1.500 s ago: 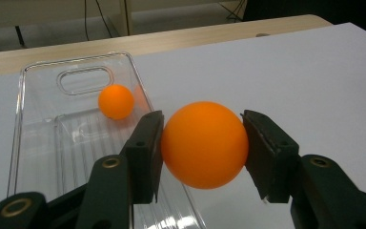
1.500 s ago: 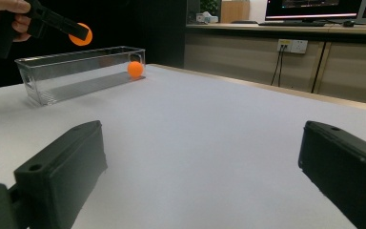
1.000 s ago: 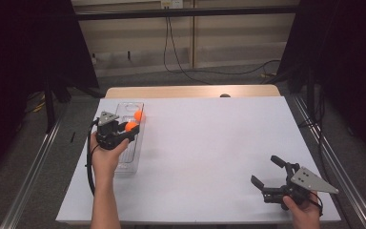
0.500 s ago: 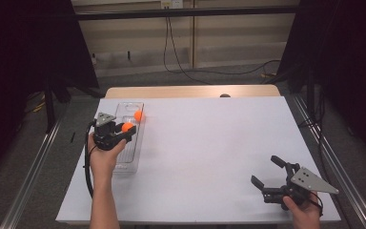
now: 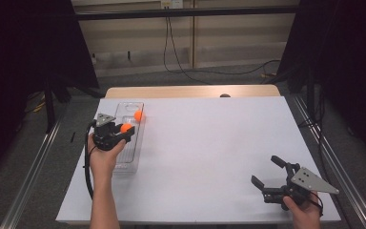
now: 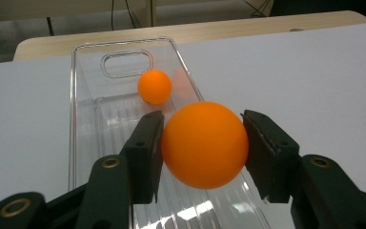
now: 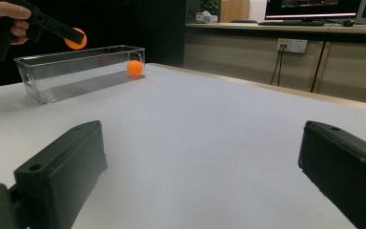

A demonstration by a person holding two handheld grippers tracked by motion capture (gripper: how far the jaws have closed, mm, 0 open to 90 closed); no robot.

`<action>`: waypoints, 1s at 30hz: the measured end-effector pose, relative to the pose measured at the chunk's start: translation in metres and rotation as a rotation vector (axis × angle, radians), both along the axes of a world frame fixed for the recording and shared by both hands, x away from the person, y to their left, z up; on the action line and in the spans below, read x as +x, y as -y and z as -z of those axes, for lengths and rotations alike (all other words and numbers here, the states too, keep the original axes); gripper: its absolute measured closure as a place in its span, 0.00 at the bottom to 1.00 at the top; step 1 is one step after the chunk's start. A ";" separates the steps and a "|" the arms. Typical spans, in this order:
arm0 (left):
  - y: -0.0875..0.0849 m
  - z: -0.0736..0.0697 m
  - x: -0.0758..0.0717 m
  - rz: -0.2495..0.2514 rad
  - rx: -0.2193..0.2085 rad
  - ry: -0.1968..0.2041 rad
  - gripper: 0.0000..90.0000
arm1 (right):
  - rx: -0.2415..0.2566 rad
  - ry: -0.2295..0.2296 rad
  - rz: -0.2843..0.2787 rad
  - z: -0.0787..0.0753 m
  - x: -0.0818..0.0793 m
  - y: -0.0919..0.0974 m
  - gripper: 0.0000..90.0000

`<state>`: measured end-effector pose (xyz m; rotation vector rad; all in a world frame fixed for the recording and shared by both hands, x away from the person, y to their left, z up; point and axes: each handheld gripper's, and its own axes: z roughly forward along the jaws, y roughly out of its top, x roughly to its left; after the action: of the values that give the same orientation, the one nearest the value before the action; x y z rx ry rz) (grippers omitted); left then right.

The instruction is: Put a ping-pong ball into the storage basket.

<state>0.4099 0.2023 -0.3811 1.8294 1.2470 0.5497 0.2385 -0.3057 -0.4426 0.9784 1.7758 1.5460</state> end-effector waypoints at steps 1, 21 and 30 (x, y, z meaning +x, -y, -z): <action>-0.001 0.000 0.000 -0.001 0.004 -0.003 0.56 | 0.001 -0.001 0.000 0.000 0.000 0.000 0.02; -0.002 0.010 0.004 -0.021 0.035 -0.032 0.56 | 0.000 -0.001 0.000 0.000 0.000 0.000 0.02; -0.002 0.016 0.007 -0.029 0.037 -0.055 0.56 | 0.000 -0.004 0.001 0.001 0.001 0.000 0.02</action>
<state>0.4170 0.2042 -0.3976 1.8713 1.3096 0.5448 0.2391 -0.3062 -0.4433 0.9826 1.7776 1.5449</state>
